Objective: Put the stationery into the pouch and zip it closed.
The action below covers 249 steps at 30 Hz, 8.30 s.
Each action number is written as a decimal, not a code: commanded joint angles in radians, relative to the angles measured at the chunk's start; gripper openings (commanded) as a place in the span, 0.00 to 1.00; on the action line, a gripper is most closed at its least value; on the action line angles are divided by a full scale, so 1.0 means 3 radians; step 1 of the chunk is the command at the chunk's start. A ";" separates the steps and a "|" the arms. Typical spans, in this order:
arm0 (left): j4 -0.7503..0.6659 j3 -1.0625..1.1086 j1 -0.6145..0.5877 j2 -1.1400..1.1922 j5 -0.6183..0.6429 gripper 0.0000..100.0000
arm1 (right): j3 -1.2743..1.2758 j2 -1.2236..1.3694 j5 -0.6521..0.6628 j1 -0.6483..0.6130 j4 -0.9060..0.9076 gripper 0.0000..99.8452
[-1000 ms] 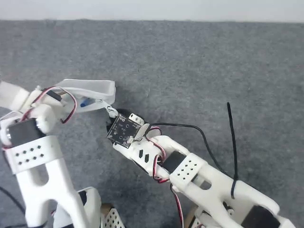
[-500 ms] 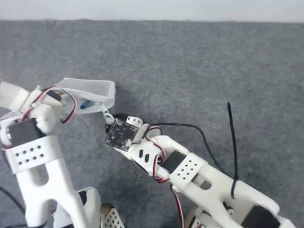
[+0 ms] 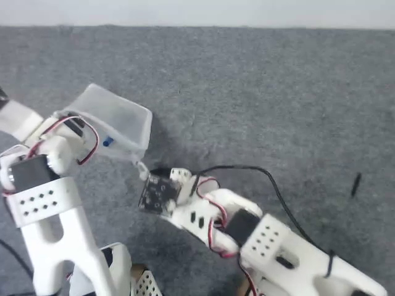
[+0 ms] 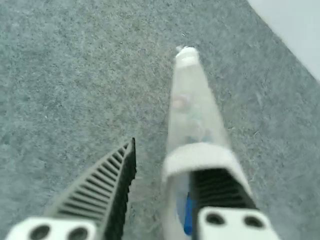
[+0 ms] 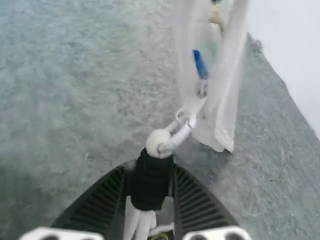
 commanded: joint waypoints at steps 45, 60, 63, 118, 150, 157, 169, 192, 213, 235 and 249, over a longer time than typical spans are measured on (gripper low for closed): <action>0.1458 -0.1271 0.2516 -0.0174 -0.2910 0.26 | 0.1141 -0.1936 0.0169 0.0125 -0.0366 0.00; 0.1678 -0.1158 0.2005 -0.0921 -0.3534 0.26 | 0.1105 -0.1941 0.0153 0.0545 -0.0401 0.00; 0.1672 -0.0949 0.2005 -0.1197 -0.3544 0.26 | 0.1023 -0.1941 0.0005 0.0632 -0.0371 0.00; -0.1882 0.2626 0.2670 -0.2470 -0.3273 0.23 | 0.1002 -0.2959 -0.0450 0.1077 0.0161 0.01; -0.1933 0.2790 0.2706 -0.2470 -0.3273 0.01 | 0.1008 -0.2954 -0.0471 0.1481 -0.0161 0.01; -0.1933 0.2790 0.2690 -0.2470 -0.3166 0.01 | 0.0982 -0.2949 -0.0445 0.1481 -0.0166 0.01; -0.1933 0.2790 0.2695 -0.2470 -0.3161 0.01 | 0.0583 -0.1905 -0.0476 0.1762 -0.0478 0.01; -0.1938 0.2795 0.2695 -0.2470 -0.3161 0.01 | 0.0358 -0.1532 -0.0987 0.2279 -0.0913 0.01; -0.1938 0.2795 0.2685 -0.2470 -0.3161 0.01 | -0.0118 -0.0228 -0.1018 0.2841 -0.1445 0.01; -0.1944 0.2790 0.2711 -0.2470 -0.3161 0.03 | -0.0414 0.0028 -0.0926 0.2642 -0.1051 0.01; -0.2020 0.2770 0.2711 -0.2470 -0.2368 0.25 | -0.0210 -0.0944 -0.0614 0.1660 -0.0361 0.01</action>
